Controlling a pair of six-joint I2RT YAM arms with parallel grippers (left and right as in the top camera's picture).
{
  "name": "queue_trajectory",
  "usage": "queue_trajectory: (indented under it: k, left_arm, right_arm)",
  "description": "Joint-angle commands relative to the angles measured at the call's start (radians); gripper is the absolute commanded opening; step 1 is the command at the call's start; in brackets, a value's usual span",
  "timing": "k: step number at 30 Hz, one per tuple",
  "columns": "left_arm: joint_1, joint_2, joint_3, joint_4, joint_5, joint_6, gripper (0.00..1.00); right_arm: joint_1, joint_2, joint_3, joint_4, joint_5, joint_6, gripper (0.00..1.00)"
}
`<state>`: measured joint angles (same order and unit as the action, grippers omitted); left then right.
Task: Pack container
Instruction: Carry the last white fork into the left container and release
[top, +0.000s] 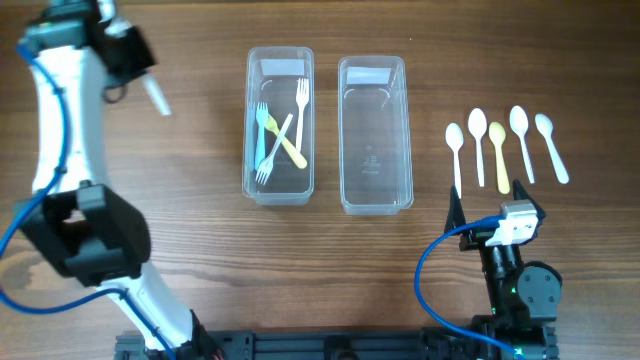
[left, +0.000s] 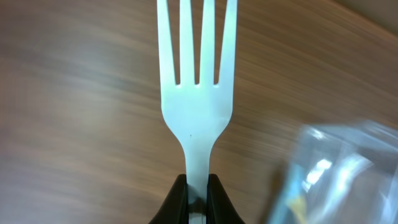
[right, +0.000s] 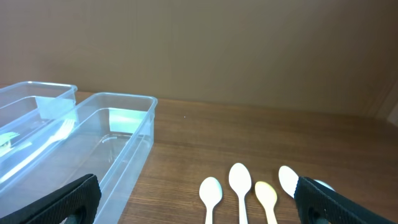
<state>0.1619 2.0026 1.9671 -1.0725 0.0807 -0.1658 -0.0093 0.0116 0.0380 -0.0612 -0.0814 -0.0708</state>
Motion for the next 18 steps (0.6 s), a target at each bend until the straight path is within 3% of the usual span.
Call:
queue_trajectory:
  k: [1,7,13,15,18]
  left_arm:
    - [-0.145,0.023,-0.002,0.01,0.058,-0.026,0.06]
    - [-0.325,0.051,-0.005,0.018,0.057,-0.026,0.06]
    - [-0.416,0.137,-0.005,0.006,0.057,-0.026,0.08]
    - [-0.427,0.159,-0.005,-0.003,0.057,-0.026,0.43]
    - [-0.422,0.148,0.003,0.006,0.057,-0.021,0.69]
  right_arm:
    - [0.002,-0.008,-0.005,0.006,0.01,0.018,1.0]
    - [0.002,-0.008,-0.005,0.006,0.01,0.018,1.0]
    - [0.002,-0.008,-0.005,0.006,0.01,0.018,1.0]
    - [0.002,-0.008,-0.005,0.006,0.01,0.019,1.0]
    - [0.002,-0.008,-0.005,0.006,0.01,0.018,1.0]
